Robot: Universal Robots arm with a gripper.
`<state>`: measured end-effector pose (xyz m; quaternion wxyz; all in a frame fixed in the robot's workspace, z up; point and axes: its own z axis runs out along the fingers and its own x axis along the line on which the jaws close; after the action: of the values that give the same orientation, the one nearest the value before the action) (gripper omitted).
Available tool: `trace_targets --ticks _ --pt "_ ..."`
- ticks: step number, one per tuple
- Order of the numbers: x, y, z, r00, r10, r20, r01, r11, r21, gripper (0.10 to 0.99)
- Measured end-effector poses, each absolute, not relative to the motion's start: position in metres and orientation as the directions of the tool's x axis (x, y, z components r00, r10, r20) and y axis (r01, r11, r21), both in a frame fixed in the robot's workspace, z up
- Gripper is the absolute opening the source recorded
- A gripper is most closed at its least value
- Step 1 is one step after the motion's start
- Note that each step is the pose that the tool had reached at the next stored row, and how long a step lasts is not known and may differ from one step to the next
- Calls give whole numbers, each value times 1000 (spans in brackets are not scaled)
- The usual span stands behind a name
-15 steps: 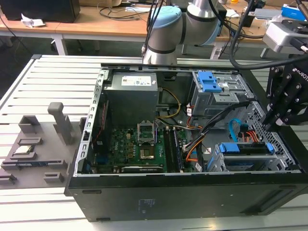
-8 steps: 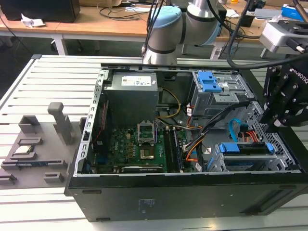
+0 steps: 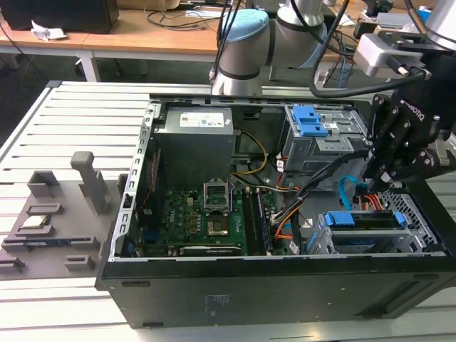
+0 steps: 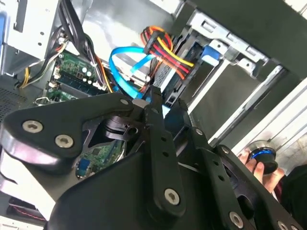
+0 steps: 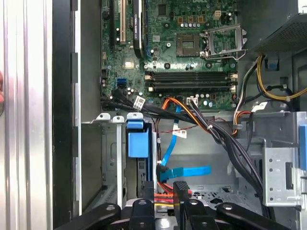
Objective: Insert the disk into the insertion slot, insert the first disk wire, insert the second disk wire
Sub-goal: 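Insert the second disk wire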
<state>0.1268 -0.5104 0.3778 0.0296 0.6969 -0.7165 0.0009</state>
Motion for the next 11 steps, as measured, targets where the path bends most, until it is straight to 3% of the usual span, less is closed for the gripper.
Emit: trace_targets --ticks 11 --pt "112 -510 366 -24 -998 50 -999 26 40 302"
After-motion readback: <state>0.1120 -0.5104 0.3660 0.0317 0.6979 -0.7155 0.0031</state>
